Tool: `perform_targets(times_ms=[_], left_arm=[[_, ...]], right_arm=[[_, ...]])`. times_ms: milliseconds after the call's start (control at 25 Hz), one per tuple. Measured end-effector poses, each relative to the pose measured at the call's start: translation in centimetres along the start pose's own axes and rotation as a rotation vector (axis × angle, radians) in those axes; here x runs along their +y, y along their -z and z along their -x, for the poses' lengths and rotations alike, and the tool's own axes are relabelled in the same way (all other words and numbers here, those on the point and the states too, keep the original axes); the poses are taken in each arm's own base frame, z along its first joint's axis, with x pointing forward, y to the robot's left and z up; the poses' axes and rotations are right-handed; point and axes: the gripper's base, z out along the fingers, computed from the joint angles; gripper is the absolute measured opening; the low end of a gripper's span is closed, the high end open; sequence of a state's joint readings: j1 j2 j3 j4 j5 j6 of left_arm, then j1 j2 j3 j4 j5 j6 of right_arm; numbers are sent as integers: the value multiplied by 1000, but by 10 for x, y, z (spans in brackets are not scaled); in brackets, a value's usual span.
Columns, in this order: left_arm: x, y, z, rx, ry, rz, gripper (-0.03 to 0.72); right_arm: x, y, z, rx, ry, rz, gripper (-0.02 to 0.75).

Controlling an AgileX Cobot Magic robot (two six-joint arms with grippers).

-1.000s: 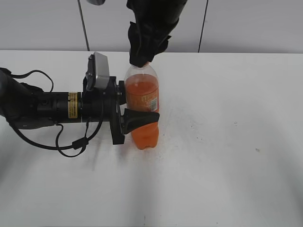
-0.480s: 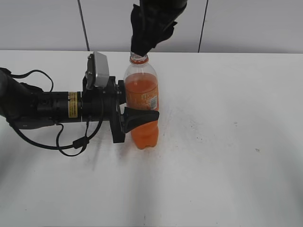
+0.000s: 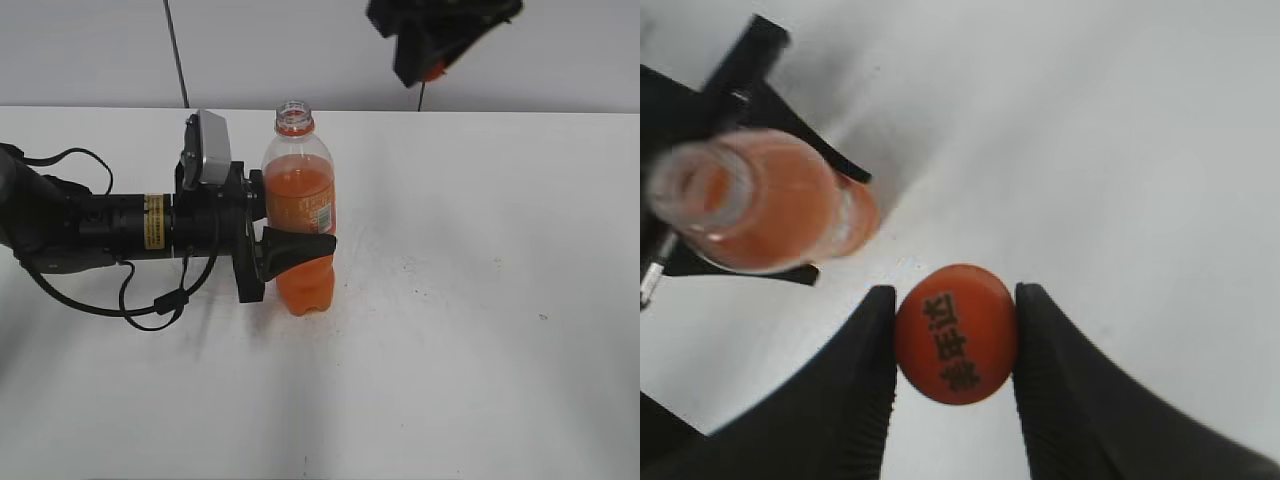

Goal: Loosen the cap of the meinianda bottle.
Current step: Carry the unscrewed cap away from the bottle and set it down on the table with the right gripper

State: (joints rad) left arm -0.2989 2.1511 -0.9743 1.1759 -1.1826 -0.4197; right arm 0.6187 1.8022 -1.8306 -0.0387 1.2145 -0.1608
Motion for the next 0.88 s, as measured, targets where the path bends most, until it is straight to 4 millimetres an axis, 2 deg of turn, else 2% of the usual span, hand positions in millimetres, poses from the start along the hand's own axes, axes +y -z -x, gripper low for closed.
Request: perform_targets(times_ms=[200, 360, 600, 720, 880], left_arm=[[0, 0, 0, -1, -1, 0, 419], [0, 0, 0, -1, -1, 0, 419], [0, 0, 0, -1, -1, 0, 419], [0, 0, 0, -1, -1, 0, 419], [0, 0, 0, -1, -1, 0, 419]], right_arm=[[-41, -3, -52, 78, -233, -52, 270], [-63, -7, -110, 87, -411, -95, 270], [-71, -28, -195, 147, -635, -135, 270], [-74, -44, -227, 161, -736, -161, 270], [-74, -61, -252, 126, -799, -187, 270]])
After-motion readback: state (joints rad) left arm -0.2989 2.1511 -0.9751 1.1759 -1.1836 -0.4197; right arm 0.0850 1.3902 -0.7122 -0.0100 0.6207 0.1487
